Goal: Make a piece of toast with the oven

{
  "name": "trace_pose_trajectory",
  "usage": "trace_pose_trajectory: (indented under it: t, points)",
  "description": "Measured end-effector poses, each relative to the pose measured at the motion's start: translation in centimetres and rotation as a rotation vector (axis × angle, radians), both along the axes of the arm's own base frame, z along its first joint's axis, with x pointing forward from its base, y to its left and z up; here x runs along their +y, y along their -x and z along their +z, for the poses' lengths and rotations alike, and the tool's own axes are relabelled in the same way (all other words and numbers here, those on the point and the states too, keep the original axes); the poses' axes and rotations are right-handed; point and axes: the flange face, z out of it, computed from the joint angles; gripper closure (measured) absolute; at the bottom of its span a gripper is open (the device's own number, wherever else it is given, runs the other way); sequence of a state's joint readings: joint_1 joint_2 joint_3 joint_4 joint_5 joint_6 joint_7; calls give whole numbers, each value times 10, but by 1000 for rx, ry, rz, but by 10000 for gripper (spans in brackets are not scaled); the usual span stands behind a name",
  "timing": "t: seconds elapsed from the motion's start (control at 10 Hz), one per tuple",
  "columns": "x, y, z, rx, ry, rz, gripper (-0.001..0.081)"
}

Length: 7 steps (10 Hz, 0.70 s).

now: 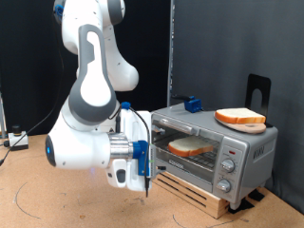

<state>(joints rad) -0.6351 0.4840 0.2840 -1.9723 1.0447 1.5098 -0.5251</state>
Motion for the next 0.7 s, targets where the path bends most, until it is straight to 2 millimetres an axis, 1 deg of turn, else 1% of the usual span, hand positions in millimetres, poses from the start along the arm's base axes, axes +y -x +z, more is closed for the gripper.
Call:
trace_pose_trajectory:
  t: [0.2,0.4,0.7]
  points:
    - [11,-19,-14,26,-6,61,-1]
    - [28,-35,-32,66,4,104,-1]
    - [57,-50,-64,102,21,125,-1]
